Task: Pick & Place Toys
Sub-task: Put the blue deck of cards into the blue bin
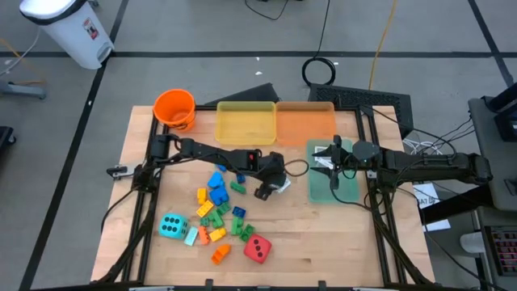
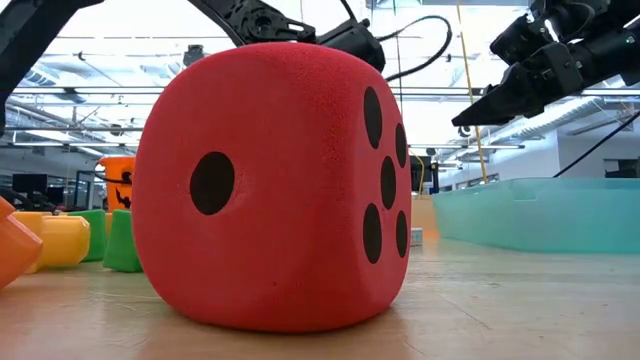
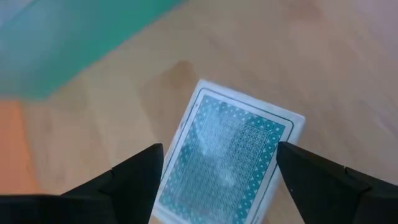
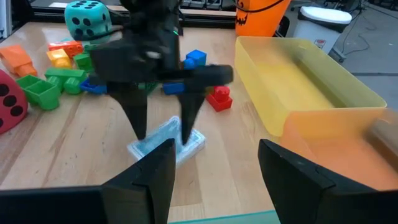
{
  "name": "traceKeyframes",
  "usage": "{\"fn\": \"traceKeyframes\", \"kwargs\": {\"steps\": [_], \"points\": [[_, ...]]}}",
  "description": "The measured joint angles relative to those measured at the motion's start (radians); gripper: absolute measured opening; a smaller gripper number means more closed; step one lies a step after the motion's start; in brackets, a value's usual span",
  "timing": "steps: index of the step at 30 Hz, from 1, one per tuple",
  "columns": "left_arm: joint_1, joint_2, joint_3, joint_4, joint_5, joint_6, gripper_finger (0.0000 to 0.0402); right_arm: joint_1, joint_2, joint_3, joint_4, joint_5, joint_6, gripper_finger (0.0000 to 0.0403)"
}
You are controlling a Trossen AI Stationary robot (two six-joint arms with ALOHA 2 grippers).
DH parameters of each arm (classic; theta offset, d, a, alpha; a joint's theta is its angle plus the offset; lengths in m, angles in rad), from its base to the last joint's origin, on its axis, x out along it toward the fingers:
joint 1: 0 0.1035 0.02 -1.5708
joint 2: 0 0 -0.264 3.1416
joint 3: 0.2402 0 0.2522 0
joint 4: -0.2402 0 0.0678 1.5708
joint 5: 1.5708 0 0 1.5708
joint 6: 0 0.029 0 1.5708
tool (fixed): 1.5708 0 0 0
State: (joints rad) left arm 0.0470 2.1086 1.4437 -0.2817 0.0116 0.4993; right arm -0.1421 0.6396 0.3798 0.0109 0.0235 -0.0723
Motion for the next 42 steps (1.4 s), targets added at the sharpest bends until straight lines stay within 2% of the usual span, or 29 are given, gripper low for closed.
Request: {"fn": "traceKeyframes", "kwargs": {"steps": [3,7,10,13,17,24,29,35,37,40,42], "points": [[0.006,0.002,0.000,0.001,0.003,-0.184,0.0317,0.000,0.000,0.000,0.000,0.000,0.000,0.0199],[0.005,-0.004,0.009,-0.038,0.018,-0.319,0.0333,0.000,0.000,0.000,-0.001,0.000,0.000,0.0199],[-0.008,-0.005,0.055,-0.118,0.039,-0.330,0.0347,0.000,0.000,0.000,-0.002,-0.002,0.000,0.0199],[-0.025,-0.006,0.137,-0.238,-0.001,-0.285,0.0361,0.000,0.000,0.000,-0.003,-0.002,0.000,0.0199],[-0.028,-0.009,0.245,-0.337,-0.018,-0.342,0.0384,0.000,0.000,0.000,-0.006,-0.002,0.000,0.0199],[0.020,-0.009,0.275,-0.361,0.116,-0.456,0.0398,0.000,0.000,0.000,-0.012,-0.003,0.008,0.0199],[0.040,0.003,0.272,-0.380,-0.007,-0.382,0.0399,0.000,0.000,0.000,-0.012,-0.003,0.008,0.0199],[0.037,0.017,0.265,-0.196,-0.260,-0.111,0.0391,0.000,0.000,0.000,-0.015,-0.002,0.008,0.0199],[0.038,0.013,0.267,-0.175,-0.313,-0.115,0.0391,0.000,0.000,0.000,-0.015,-0.002,0.008,0.0199],[0.039,0.015,0.266,-0.167,-0.317,-0.135,0.0390,0.000,0.000,0.000,-0.016,-0.002,0.008,0.0199],[0.038,0.014,0.266,-0.190,-0.267,-0.110,0.0391,0.000,0.000,0.000,-0.015,-0.002,0.008,0.0199]]}}
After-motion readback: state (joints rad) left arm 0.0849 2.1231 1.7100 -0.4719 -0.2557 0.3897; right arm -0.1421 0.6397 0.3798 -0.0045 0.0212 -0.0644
